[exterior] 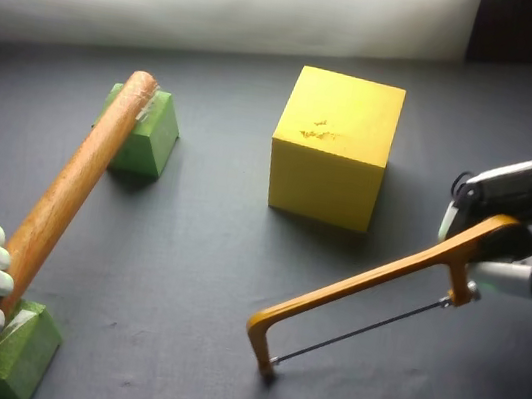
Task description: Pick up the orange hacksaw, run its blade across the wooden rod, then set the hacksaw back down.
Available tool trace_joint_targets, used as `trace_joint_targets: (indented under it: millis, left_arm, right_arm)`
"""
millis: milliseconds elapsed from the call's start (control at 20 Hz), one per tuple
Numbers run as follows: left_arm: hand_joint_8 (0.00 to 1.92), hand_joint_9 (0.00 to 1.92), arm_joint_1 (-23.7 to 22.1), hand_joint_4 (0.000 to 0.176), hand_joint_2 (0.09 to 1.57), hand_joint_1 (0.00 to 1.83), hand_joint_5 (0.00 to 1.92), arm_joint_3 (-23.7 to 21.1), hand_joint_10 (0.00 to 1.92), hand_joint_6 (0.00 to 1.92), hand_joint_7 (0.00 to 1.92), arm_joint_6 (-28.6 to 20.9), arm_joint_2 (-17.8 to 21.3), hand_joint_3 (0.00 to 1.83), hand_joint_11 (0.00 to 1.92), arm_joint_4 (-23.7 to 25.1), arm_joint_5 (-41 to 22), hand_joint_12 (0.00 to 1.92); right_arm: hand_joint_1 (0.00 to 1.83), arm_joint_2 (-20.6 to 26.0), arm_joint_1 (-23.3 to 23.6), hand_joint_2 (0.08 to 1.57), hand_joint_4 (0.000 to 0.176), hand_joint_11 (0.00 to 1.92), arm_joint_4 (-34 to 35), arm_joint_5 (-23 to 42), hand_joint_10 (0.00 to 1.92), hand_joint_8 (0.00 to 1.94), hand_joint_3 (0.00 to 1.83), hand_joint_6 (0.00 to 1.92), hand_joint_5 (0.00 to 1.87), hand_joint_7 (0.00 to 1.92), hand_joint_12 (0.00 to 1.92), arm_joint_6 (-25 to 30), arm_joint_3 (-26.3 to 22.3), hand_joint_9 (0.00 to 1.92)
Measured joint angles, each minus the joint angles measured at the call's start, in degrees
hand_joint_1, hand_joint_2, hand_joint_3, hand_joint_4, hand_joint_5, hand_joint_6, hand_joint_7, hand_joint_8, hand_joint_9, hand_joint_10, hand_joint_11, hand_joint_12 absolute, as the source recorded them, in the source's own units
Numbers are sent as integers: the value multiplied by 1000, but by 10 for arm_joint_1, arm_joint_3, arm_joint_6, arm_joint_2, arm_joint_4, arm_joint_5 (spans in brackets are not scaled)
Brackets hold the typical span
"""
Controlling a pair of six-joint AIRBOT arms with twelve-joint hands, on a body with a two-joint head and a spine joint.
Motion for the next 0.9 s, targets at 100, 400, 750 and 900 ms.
trace_joint_targets:
  millis: [100,400,750,900]
  left_arm:
    - [2,71,-1,0,1259,38,119,0,1,5,96,0,0,0,0,0,1,264]
    - [0,57,-5,0,1263,22,93,3,1,0,76,0,-4,1,0,1,0,210]
    - [3,59,-6,0,1263,38,125,3,2,7,93,0,-4,0,0,1,0,193]
    - [3,65,-6,0,1265,0,123,3,3,5,86,0,-4,0,0,1,0,244]
  right_arm:
    - [1379,15,-18,1123,0,807,75,44,1303,996,0,956,842,1011,1474,-55,-37,945]
    - [1255,33,-50,1137,0,814,209,171,1017,1087,0,1028,847,1037,1490,-168,-116,972]
    - [1377,-2,-50,1116,0,815,337,358,1257,971,0,931,859,1024,1469,-254,-165,977]
    - [1383,-18,-49,1110,0,819,352,408,1262,947,0,924,866,1037,1475,-257,-178,976]
